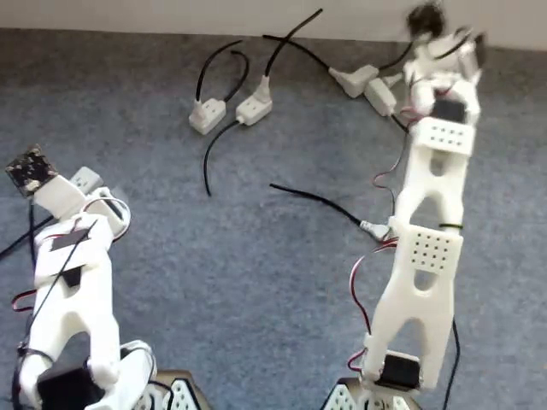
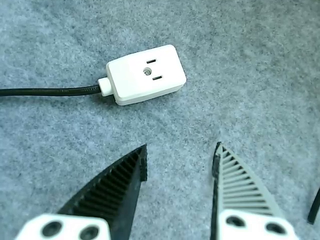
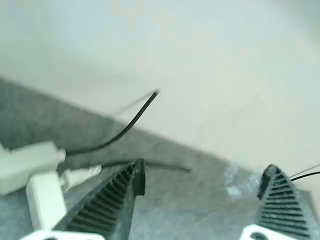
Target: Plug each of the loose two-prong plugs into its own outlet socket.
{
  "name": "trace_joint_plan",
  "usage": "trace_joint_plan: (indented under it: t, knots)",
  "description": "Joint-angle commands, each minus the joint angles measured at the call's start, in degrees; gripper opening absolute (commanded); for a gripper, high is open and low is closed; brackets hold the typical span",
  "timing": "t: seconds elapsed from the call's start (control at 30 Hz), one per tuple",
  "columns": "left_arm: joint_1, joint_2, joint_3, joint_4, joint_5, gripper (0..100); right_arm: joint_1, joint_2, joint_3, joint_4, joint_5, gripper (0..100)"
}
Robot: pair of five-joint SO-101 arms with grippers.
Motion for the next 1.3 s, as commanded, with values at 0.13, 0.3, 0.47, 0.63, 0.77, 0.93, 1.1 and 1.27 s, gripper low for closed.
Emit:
trace_joint_plan:
  t: [0.13,0.3,0.47,0.63,0.77,0.93,1.1,1.27]
  knots:
    - [0.5,-1.9,-2.2,0.2,-4.0,23,1.0,-12.4,-15.5,12.7,-1.1,34.6]
    - [-0.4,-2.1,-8.7,7.2,-8.0,23,0.8,-24.3,-15.7,24.7,-1.1,34.6]
    - [-1.4,-1.3,-33.5,34.3,-13.1,23,0.1,-35.4,-15.7,38.9,-1.1,34.6]
    - [-1.6,6.6,-61.2,57.0,-24.9,23,0.1,-41.5,-15.7,51.6,-1.1,34.6]
    - [-5.1,24.3,-79.9,68.8,-27.8,23,3.2,-44.2,-15.5,54.0,-1.8,34.6]
    - [-7.1,50.7,-102.6,77.9,-36.5,22,8.0,-44.8,-15.4,54.0,-5.3,34.6]
    - [-6.7,68.9,-121.6,79.6,-48.4,22,12.4,-44.8,-15.4,54.0,-6.0,34.6]
    - [-6.6,79.0,-133.8,79.6,-58.5,22,15.9,-44.8,-15.4,54.0,-6.0,34.6]
